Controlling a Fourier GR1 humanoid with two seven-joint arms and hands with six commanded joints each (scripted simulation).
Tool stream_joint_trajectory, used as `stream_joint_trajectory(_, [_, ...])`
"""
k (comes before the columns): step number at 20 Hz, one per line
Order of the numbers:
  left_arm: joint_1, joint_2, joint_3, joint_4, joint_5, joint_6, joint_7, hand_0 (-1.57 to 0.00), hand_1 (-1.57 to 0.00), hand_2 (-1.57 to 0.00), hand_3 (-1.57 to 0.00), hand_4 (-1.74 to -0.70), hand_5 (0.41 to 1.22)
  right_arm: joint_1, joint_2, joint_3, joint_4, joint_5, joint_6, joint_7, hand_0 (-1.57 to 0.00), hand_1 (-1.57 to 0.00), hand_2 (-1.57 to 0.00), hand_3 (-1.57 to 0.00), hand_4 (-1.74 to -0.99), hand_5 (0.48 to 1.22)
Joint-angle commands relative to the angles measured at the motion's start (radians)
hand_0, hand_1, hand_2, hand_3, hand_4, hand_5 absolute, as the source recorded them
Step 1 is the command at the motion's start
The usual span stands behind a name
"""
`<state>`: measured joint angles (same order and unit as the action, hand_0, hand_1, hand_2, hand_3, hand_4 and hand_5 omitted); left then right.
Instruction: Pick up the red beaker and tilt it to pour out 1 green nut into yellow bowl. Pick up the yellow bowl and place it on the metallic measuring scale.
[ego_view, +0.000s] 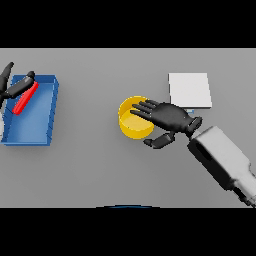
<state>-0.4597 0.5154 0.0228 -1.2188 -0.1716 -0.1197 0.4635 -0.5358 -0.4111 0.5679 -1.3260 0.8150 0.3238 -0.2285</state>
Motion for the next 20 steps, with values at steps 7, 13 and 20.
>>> stream_joint_trajectory(7, [0.001, 0.006, 0.001, 0.013, -0.003, -0.008, -0.011, 0.0, 0.0, 0.0, 0.0, -0.8, 0.702, -0.117, 0.054, 0.092, 0.135, 0.054, 0.09, 0.006, 0.0, 0.0, 0.0, 0.0, -1.168, 0.673])
stream_joint_trajectory(13, [0.003, 0.008, -0.006, 0.012, -0.014, -0.005, -0.015, 0.0, 0.0, 0.0, 0.0, -0.79, 0.708, -0.157, 0.074, 0.119, 0.212, 0.068, 0.121, 0.001, 0.0, 0.0, 0.0, -0.01, -1.188, 0.693])
stream_joint_trajectory(20, [-0.012, 0.017, 0.0, 0.03, -0.008, -0.021, -0.018, 0.0, 0.0, 0.0, 0.0, -0.79, 0.71, -0.159, 0.082, 0.123, 0.227, 0.071, 0.108, -0.015, -0.68, -0.64, -0.59, -0.57, -1.435, 1.01])
